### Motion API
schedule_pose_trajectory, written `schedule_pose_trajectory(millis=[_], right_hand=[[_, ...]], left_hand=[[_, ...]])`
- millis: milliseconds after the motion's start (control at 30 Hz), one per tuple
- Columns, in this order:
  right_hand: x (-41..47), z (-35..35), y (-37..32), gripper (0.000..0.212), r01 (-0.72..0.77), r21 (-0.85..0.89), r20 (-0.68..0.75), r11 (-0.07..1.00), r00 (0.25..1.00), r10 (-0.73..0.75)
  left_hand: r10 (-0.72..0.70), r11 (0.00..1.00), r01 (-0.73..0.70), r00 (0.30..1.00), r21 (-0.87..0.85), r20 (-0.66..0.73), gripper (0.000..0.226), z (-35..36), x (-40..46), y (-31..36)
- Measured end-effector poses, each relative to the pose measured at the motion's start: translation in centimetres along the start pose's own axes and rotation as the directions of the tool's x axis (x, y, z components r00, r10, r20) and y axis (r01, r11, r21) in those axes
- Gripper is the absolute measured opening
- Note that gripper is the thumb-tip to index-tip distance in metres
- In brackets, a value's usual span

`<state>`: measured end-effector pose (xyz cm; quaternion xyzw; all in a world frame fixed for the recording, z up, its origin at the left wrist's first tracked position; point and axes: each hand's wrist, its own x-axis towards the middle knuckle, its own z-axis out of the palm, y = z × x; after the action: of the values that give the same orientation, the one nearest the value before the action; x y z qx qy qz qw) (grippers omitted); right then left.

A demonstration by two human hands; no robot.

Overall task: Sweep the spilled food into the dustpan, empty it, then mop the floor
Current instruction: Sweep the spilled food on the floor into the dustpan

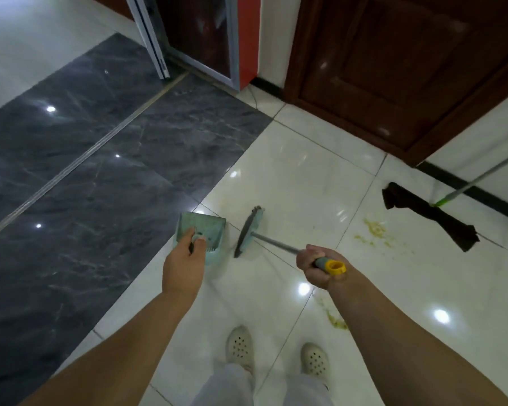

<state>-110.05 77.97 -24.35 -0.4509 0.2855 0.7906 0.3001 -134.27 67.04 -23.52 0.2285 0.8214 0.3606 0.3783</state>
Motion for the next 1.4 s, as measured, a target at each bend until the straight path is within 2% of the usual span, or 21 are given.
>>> schedule_pose_trajectory(millis=[200, 333, 500, 633, 767, 1000, 1167, 1400], right_hand=[[-1.9, -3.2, -6.1, 0.018, 0.119, 0.146, -0.017, 0.982, 0.993, -0.118], [-3.4, -6.1, -9.6, 0.019, 0.151, 0.433, 0.0, 0.889, 0.986, -0.168], [-6.4, -8.6, -8.6, 0.055, 0.177, 0.524, 0.0, 0.833, 0.978, -0.208], [-8.7, -11.6, -6.6, 0.022, 0.227, 0.596, -0.039, 0.77, 0.966, -0.254], [-11.1, -15.3, -5.0, 0.028, 0.301, 0.579, -0.1, 0.758, 0.949, -0.3], [-14.6, -21.0, -3.5, 0.017, 0.391, 0.544, -0.219, 0.742, 0.92, -0.325], [-15.7, -23.3, -3.5, 0.009, 0.326, 0.608, -0.134, 0.724, 0.941, -0.311], [-14.0, -20.2, -5.3, 0.017, 0.224, 0.579, 0.026, 0.784, 0.956, -0.292]], left_hand=[[0.09, 0.995, -0.093, 0.99, 0.024, 0.108, 0.038, 3.3, 0.5, 1.4], [0.148, 0.985, -0.161, 0.971, 0.056, 0.189, 0.039, 5.8, 0.2, 2.4], [0.181, 0.971, -0.217, 0.944, 0.105, 0.276, 0.045, 8.3, -1.5, 3.8], [0.182, 0.964, -0.236, 0.922, 0.123, 0.342, 0.045, 9.7, -3.0, 4.9], [0.188, 0.958, -0.256, 0.902, 0.131, 0.388, 0.045, 11.0, -4.5, 5.6], [0.248, 0.926, -0.347, 0.857, 0.149, 0.452, 0.044, 12.4, -6.5, 6.3], [0.267, 0.905, -0.386, 0.842, 0.177, 0.468, 0.045, 13.2, -7.3, 6.8], [0.254, 0.908, -0.376, 0.844, 0.183, 0.472, 0.045, 14.3, -8.0, 6.9]])
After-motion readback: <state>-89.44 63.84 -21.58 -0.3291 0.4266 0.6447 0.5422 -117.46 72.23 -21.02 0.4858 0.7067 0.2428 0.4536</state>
